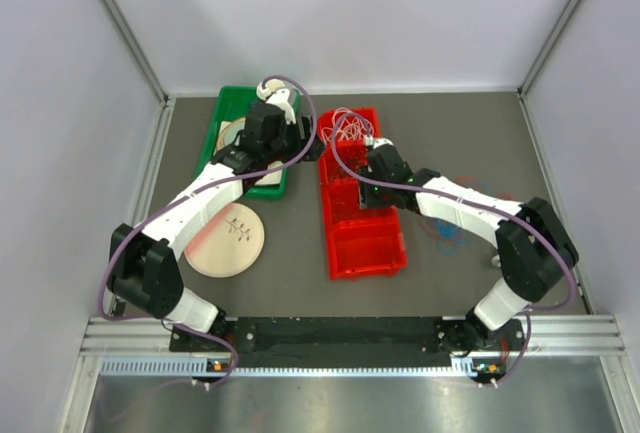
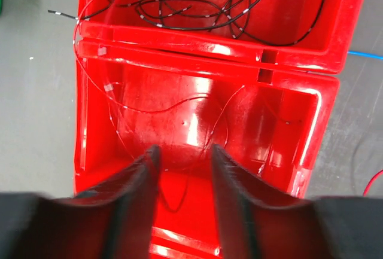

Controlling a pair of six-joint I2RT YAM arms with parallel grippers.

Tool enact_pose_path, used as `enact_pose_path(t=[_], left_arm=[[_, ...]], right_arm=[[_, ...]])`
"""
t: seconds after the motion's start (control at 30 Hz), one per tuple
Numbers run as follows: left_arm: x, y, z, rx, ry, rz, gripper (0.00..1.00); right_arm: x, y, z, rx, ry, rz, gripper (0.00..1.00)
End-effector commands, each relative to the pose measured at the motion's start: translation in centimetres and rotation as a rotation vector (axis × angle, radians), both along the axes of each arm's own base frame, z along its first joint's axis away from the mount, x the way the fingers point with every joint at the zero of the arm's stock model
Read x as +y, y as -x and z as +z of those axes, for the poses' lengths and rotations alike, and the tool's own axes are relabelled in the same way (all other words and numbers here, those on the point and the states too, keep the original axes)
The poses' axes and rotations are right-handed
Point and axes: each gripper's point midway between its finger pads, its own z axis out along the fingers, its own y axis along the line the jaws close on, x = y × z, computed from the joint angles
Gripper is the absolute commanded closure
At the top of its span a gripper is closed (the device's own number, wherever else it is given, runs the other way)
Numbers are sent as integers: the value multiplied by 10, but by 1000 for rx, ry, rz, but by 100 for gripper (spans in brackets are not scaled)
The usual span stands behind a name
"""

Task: Untangle the cables

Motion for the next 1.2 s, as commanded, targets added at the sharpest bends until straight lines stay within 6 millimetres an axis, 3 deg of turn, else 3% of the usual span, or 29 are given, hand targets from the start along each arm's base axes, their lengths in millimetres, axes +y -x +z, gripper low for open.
enact_pose_path(t=[0.0,0.03,0.13,0.23,0.37,0.6,0.73,0.77,0.87,0.9,0.93,1.07,1.17], left_arm=[[-2,2,25,-62,43,-26,27],[-4,3,24,-58,45,-35,27],[-14,7,17,-24,75,-81,26],[-26,11,-7,43,106,-119,27],[-37,12,-40,131,134,-146,30],[-31,8,-42,123,123,-105,30],[-10,3,-41,124,78,9,30],[-5,1,-40,123,77,32,30],[3,1,-37,115,69,62,30],[4,2,-37,114,69,61,30],[4,3,-35,113,71,56,30],[-2,11,-33,119,74,-16,30],[-16,20,-31,124,103,-113,30]], right_arm=[[5,-8,36,-96,-35,6,52],[3,-6,49,-119,-54,4,47],[-4,-2,65,-152,-66,-9,32],[-9,1,84,-193,-90,-22,25],[-8,-3,95,-220,-91,-18,26],[22,-7,86,-147,-133,64,29],[42,-14,86,-143,-137,109,32],[46,-15,85,-144,-133,110,34],[55,-23,83,-146,-133,106,54],[55,-25,82,-145,-130,99,87],[54,-27,85,-154,-131,86,100],[41,-16,99,-205,-130,103,100],[18,2,95,-235,-90,123,100]])
